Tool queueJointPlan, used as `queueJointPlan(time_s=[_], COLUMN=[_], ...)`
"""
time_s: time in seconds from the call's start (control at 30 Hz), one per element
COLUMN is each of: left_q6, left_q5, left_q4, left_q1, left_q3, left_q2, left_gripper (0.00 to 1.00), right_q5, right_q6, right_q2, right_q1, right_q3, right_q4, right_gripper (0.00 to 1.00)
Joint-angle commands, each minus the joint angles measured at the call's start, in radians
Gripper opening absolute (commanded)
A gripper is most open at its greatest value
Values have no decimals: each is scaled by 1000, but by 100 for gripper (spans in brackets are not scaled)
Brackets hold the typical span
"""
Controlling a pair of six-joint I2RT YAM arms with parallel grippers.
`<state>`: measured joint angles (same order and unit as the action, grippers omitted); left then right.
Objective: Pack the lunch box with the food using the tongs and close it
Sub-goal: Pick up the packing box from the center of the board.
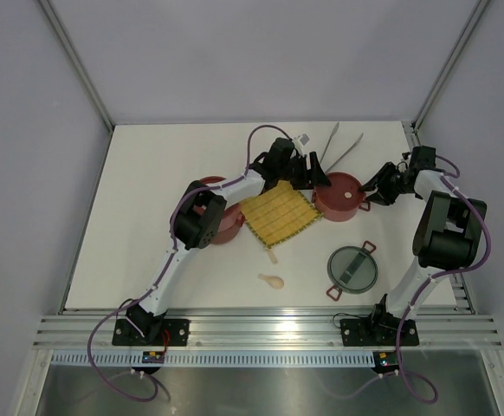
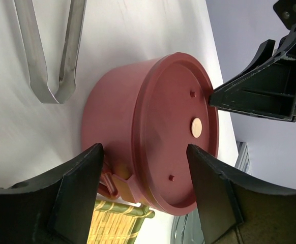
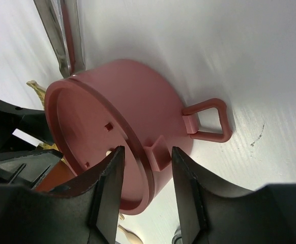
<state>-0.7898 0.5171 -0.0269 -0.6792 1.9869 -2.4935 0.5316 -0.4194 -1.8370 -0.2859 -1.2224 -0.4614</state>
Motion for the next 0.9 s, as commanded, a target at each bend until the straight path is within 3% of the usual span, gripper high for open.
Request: queueJointPlan(time_s=[0.0, 0.1, 0.3, 0.5, 0.87], left_q6=[17, 17, 50, 73, 60], left_q5=[32, 35, 4, -35, -17], left_q4=[12, 15, 82, 137, 122], left_q1=[-5, -5, -3, -2, -2], left_q3=[-17, -26, -25, -42, -40], left_q2=[67, 70, 79, 123, 122], left_gripper=[69, 68, 81, 83, 80], right_q5=[-9, 13, 44, 65, 87], right_q6=[-4, -5, 4, 11, 21], right_q2=[2, -4, -28, -53, -94], right_q1=[7, 7, 8, 7, 7], right_q3=[-19, -14, -20, -31, -51], right_q4=[9, 17, 21, 20, 18], right_gripper=[49, 48, 42, 40, 47])
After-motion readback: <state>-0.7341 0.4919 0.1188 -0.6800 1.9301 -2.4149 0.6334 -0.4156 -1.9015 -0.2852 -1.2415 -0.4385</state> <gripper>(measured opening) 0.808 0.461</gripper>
